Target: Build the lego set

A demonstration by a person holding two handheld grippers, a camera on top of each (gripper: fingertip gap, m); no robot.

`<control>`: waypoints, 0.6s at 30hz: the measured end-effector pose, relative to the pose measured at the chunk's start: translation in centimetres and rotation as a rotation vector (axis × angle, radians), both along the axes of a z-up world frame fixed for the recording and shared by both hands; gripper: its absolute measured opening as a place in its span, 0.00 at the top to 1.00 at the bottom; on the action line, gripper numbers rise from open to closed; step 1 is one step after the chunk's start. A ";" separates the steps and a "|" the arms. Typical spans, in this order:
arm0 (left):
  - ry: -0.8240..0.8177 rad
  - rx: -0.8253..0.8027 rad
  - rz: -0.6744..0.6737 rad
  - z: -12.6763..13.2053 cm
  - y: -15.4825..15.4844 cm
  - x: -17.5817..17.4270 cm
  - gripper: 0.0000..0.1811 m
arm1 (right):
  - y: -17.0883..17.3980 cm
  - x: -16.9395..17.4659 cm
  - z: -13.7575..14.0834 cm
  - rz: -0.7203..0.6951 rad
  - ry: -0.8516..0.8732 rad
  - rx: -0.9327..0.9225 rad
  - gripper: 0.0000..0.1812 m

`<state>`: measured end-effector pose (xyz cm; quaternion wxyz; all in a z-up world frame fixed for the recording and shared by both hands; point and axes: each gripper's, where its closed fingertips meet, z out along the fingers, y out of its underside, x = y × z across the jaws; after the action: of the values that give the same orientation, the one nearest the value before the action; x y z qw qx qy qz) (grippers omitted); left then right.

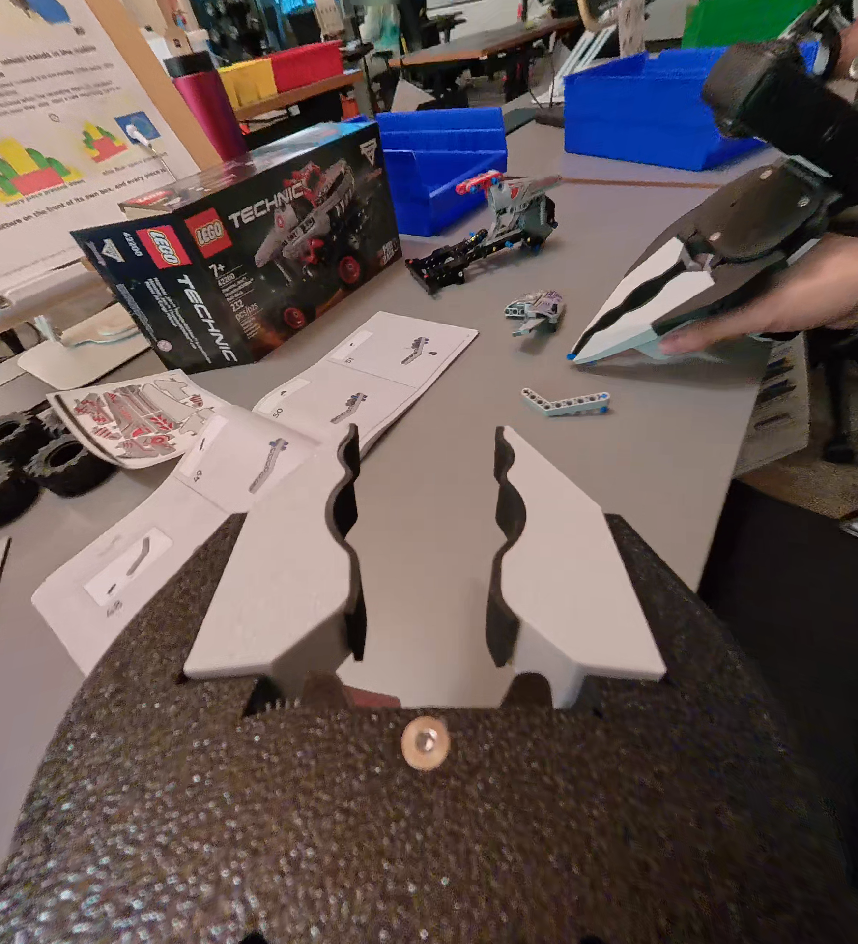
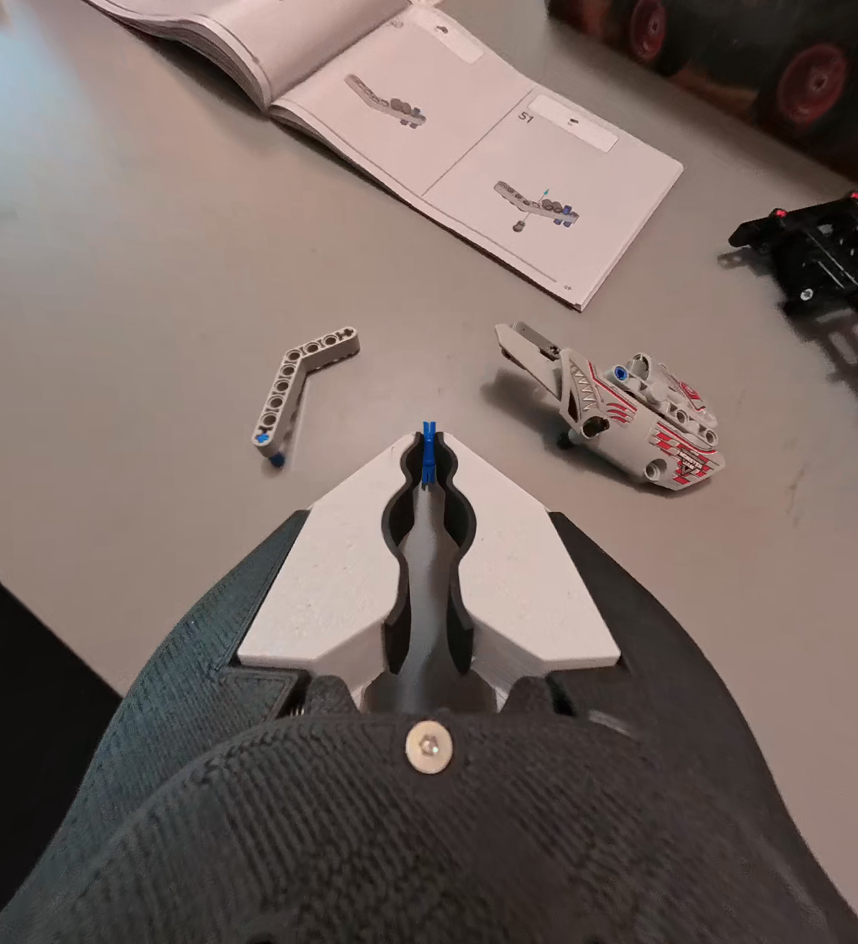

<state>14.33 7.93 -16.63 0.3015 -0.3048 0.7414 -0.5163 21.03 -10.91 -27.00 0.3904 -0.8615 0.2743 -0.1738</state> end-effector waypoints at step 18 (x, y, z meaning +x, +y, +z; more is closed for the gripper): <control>0.101 0.229 -0.398 -5.2 -9.8 7.0 0.78 | 1.7 -1.1 -0.5 0.222 0.136 0.053 0.91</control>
<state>21.28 -1.90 -21.80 0.1892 -0.1418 0.8548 -0.4620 19.91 -9.20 -27.54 0.4102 -0.8858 0.2074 -0.0636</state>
